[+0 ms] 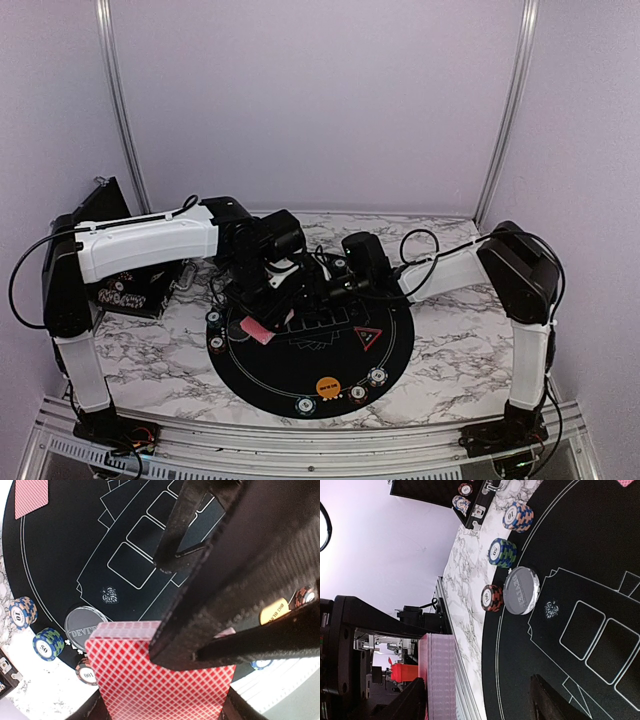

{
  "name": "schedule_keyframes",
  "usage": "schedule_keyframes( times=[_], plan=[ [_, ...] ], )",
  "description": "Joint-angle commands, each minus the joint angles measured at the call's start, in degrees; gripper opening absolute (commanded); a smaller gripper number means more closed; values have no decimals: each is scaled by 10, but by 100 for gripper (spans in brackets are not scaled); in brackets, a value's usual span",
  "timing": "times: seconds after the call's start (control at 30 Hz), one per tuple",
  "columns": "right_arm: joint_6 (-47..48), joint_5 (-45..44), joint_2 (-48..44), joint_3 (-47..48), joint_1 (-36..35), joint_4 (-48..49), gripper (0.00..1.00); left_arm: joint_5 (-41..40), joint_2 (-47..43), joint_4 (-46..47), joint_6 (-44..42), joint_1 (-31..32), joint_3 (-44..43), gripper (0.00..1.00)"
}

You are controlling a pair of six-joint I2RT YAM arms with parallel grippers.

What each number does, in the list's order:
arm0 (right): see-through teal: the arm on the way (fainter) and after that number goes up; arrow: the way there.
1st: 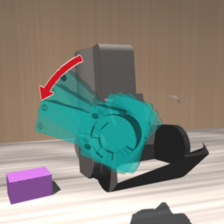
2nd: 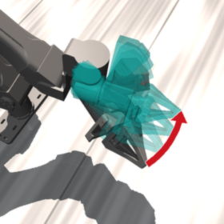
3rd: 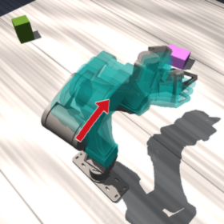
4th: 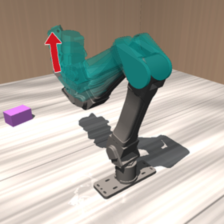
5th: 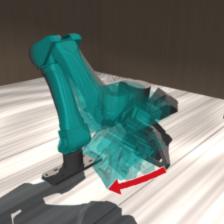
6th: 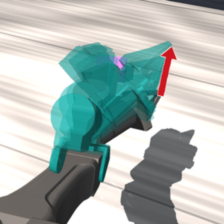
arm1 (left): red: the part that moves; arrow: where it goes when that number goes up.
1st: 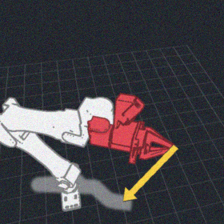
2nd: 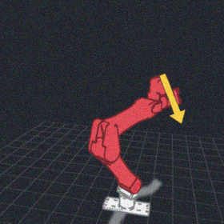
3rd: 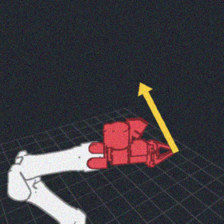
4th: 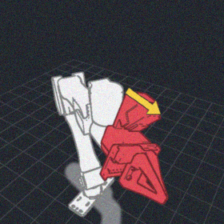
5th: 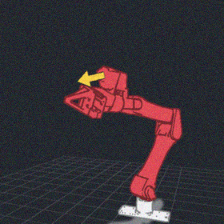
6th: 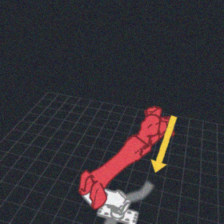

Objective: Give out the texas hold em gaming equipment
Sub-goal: Pick up the poker card from the face-down deck piles.

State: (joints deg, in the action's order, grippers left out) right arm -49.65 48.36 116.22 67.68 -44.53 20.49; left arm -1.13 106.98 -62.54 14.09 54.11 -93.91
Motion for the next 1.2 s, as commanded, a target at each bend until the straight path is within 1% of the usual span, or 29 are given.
schedule_keyframes(
  times=[0.0,0.5,0.67,1.17],
  plan=[
    [-4,-6,-16,12,-12,2,69,-3,-30,-18,-3,2,-11,52],
    [-22,0,24,15,-28,32,70,-7,-28,-18,-2,1,-22,52],
    [8,-25,33,15,-25,-8,69,-10,-33,-18,-1,1,-26,52],
    [33,-49,5,-7,8,-36,67,-12,-42,-18,2,1,-20,52]
  ],
)
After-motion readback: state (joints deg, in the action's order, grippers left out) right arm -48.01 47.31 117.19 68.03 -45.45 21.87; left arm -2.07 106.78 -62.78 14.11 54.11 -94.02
